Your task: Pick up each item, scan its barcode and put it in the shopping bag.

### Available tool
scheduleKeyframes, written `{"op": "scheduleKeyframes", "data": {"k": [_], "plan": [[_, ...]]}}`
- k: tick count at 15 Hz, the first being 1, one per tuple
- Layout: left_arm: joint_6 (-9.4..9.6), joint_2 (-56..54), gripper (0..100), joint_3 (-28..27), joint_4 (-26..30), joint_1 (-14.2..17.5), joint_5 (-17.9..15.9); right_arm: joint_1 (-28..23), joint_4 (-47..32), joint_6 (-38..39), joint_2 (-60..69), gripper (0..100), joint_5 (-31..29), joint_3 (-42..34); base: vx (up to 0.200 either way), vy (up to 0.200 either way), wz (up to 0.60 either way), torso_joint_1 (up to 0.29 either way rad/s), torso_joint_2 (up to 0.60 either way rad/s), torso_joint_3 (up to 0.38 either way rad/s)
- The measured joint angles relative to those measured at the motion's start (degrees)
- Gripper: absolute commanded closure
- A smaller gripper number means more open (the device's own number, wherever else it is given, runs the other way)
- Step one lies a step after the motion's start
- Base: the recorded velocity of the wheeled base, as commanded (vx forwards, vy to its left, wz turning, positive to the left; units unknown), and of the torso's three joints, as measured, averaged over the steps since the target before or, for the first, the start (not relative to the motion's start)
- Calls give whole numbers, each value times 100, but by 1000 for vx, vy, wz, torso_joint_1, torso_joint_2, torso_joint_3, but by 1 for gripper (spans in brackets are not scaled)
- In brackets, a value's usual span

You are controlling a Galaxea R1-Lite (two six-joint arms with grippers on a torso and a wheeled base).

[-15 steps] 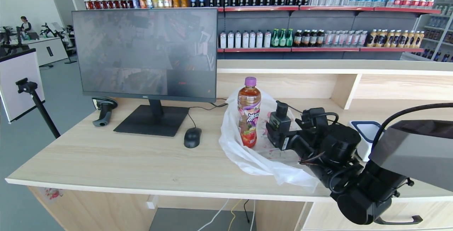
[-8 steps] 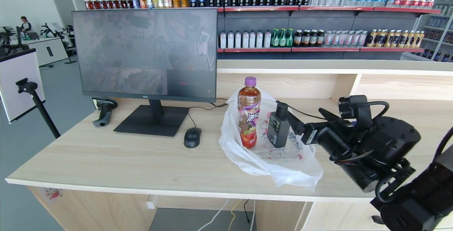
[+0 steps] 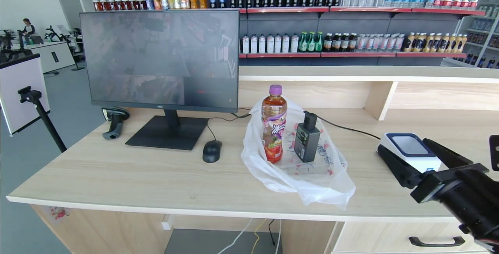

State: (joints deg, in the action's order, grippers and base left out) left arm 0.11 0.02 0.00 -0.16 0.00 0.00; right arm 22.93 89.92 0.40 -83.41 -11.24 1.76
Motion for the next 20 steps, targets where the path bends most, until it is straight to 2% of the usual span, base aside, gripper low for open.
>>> {"op": "scheduleKeyframes", "data": {"k": [4, 5, 7, 10, 13, 14, 15, 16, 18, 20], "plan": [[5, 0, 100, 0, 2, 0, 0, -13, -224, -280, 1029, 0, 71, -162, 0, 0, 0, 0, 0, 0], [5, 0, 100, 0, 0, 0, 0, -6, -573, -362, 1354, 0, 115, -168, 0, 0, 0, 0, 0, 0], [5, 0, 100, 0, 0, 0, 0, 7, -1764, -475, 2271, 0, 161, -173, 0, 0, 0, 0, 0, 0], [7, 0, 100, 0, 0, 0, 0, 11, -4753, -575, 4289, 0, 191, -138, 0, 0, 0, 0, 0, 0], [7, 0, 100, 0, 0, 0, 0, 24, -8677, -634, 6526, 0, 213, 88, 0, 0, 0, 0, 0, 0], [7, 0, 100, 0, 0, 0, -2, 28, -9460, -628, 7084, 0, 224, 152, 0, 0, 0, 0, 0, 0], [7, 0, 100, 0, 0, 0, 0, 28, -9807, -535, 7528, 0, 249, 182, 0, 0, 0, 0, 0, 0], [7, 0, 100, 0, 0, 0, 0, 18, -9695, -421, 7785, 0, 262, 204, 0, 0, 0, 0, 0, 0], [5, 0, 100, 0, 0, 0, 0, -323, -9533, -308, 8047, 0, 244, 215, 0, 0, 0, 0, 0, 0], [35, 0, 100, 0, -13, 0, -5, -623, -9495, -302, 8063, 0, -321, 215, 0, 0, 0, 0, 0, 0]]}}
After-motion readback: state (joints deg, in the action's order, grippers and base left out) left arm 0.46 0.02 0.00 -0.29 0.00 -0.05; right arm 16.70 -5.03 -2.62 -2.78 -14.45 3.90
